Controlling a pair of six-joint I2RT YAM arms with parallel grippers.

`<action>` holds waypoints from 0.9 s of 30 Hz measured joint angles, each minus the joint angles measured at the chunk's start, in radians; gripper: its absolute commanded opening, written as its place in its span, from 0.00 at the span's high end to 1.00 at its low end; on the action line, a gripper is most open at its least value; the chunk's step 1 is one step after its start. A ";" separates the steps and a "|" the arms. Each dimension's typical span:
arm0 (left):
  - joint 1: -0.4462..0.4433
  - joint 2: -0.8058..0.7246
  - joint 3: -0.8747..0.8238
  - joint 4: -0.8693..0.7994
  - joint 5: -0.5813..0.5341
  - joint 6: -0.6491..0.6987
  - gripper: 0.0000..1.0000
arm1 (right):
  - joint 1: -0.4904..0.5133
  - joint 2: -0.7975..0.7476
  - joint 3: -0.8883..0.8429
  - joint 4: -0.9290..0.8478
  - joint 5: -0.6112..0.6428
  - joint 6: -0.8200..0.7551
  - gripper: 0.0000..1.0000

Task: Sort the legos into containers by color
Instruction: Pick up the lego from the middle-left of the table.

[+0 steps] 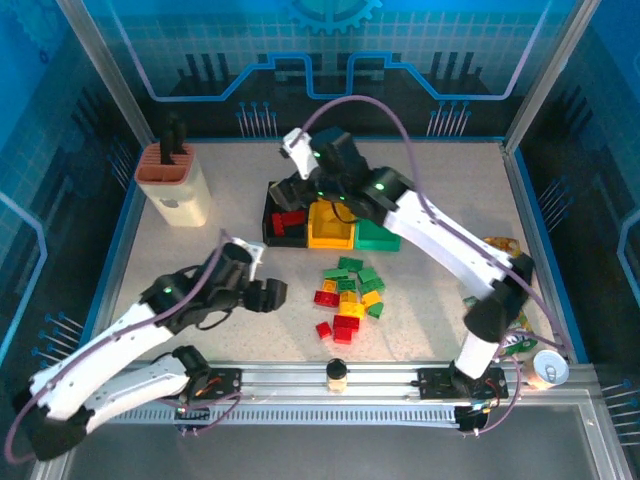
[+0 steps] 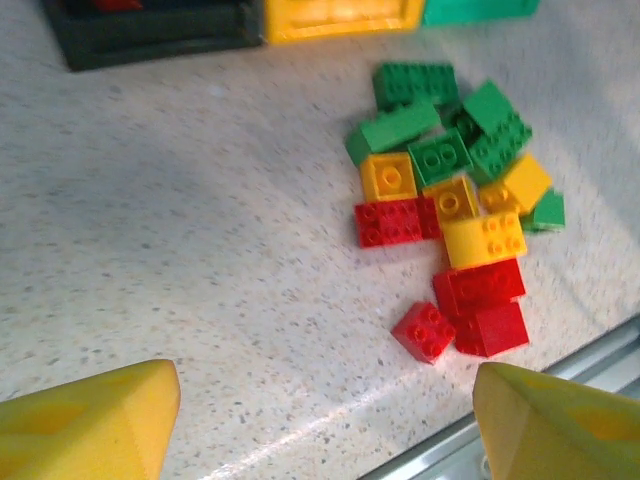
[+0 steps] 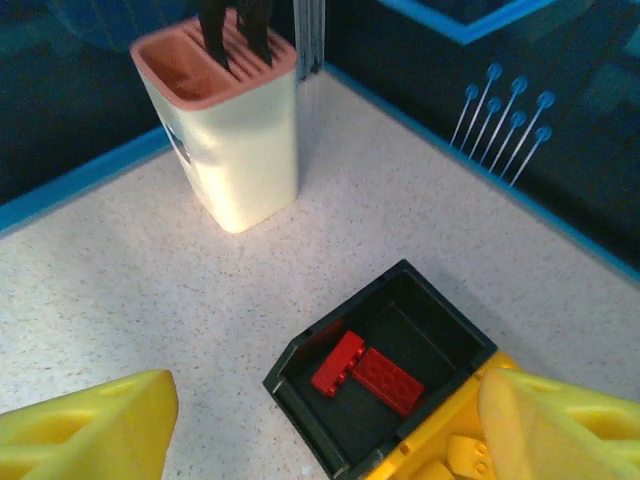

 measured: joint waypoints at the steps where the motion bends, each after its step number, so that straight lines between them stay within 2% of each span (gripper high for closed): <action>1: -0.038 0.060 0.009 0.014 -0.007 0.000 0.22 | -0.004 -0.048 -0.052 0.020 0.003 0.004 0.20; 7: -0.183 0.330 0.042 0.073 -0.021 0.008 0.21 | -0.036 -0.222 -0.364 0.089 0.024 0.037 0.19; 12: -0.261 0.453 0.052 0.125 -0.016 0.056 0.20 | -0.085 -0.328 -0.579 0.104 0.024 0.084 0.19; 19: -0.275 0.635 0.085 0.164 -0.005 0.113 0.27 | -0.119 -0.558 -0.820 0.155 0.005 0.174 0.19; 23: -0.276 0.732 0.114 0.179 -0.005 0.135 0.30 | -0.122 -0.629 -0.918 0.171 0.005 0.210 0.19; 27: -0.277 0.763 0.137 0.182 -0.001 0.144 0.34 | -0.127 -0.701 -1.011 0.172 0.005 0.239 0.19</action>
